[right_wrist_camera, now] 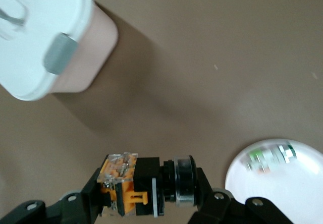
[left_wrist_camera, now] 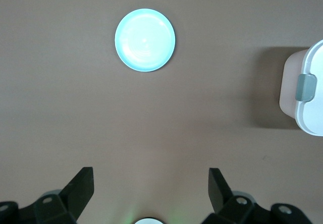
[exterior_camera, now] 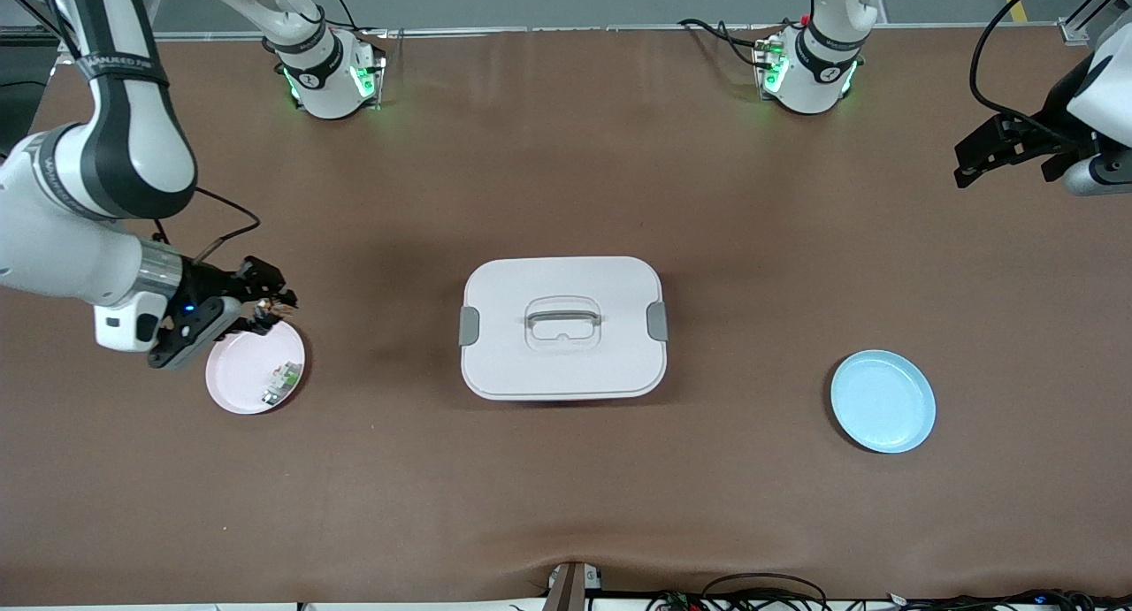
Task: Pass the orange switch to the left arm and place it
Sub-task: 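Lift the switch with the right gripper and carry it over the box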
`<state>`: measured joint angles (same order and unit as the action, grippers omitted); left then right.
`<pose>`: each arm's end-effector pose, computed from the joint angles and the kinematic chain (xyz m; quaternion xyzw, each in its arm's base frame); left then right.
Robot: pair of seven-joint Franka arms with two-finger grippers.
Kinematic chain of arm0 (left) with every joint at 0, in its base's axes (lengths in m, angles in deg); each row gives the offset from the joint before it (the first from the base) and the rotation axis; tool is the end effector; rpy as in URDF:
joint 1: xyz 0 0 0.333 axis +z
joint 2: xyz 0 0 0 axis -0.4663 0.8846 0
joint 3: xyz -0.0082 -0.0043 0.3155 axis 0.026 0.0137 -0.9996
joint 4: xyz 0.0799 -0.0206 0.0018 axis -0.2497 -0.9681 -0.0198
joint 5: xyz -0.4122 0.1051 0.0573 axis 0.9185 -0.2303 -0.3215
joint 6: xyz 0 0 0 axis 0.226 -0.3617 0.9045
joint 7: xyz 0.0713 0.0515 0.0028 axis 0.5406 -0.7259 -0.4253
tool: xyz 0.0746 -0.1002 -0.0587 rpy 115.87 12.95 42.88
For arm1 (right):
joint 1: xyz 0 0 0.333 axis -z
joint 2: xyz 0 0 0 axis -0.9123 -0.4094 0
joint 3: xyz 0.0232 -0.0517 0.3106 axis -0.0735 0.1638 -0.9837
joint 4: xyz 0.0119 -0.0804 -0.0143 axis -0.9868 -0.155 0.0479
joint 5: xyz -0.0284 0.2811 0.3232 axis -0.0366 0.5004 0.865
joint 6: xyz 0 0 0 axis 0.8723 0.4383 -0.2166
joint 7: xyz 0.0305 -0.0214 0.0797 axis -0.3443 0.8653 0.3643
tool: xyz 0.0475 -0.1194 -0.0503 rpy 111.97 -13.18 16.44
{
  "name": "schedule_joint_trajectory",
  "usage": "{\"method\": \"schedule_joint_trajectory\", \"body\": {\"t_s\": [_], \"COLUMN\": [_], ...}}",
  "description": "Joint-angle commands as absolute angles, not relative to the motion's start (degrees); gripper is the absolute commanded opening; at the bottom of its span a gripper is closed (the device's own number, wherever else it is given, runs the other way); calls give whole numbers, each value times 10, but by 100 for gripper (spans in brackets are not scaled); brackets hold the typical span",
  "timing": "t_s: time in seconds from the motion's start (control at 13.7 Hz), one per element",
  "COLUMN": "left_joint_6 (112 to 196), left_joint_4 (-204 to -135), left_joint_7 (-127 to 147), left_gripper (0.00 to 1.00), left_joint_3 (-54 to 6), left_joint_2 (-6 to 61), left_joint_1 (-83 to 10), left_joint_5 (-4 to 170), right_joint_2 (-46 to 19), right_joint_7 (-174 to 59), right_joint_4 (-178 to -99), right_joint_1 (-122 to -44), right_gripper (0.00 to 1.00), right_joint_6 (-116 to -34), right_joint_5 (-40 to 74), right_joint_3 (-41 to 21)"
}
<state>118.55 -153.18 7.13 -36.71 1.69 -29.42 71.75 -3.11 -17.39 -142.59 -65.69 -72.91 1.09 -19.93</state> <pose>0.5717 -0.0662 0.6404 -0.9995 -0.0201 0.0099 0.0210 0.6483 0.0800 0.3745 -0.9241 -0.3385 -0.0394 0.1730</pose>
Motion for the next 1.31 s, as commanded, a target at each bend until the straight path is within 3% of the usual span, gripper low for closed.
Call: {"method": "schedule_joint_trajectory", "body": {"t_s": [0.0, 1.24], "left_joint_6": [1189, 1215], "left_joint_4": [-1523, -1516], "left_joint_7": [69, 19], "left_gripper": [100, 100], "left_joint_3": [-367, -361], "left_joint_2": [22, 47], "left_joint_1": [-297, -321], "left_joint_5": [710, 715], "right_joint_2": [-21, -77], "right_joint_7": [-108, -38], "right_joint_4": [-1432, -1255], "right_joint_1": [-691, -908], "right_gripper": [36, 32], "right_joint_6": [-750, -828], "right_joint_5": [69, 103], "right_joint_3": [-197, -196]}}
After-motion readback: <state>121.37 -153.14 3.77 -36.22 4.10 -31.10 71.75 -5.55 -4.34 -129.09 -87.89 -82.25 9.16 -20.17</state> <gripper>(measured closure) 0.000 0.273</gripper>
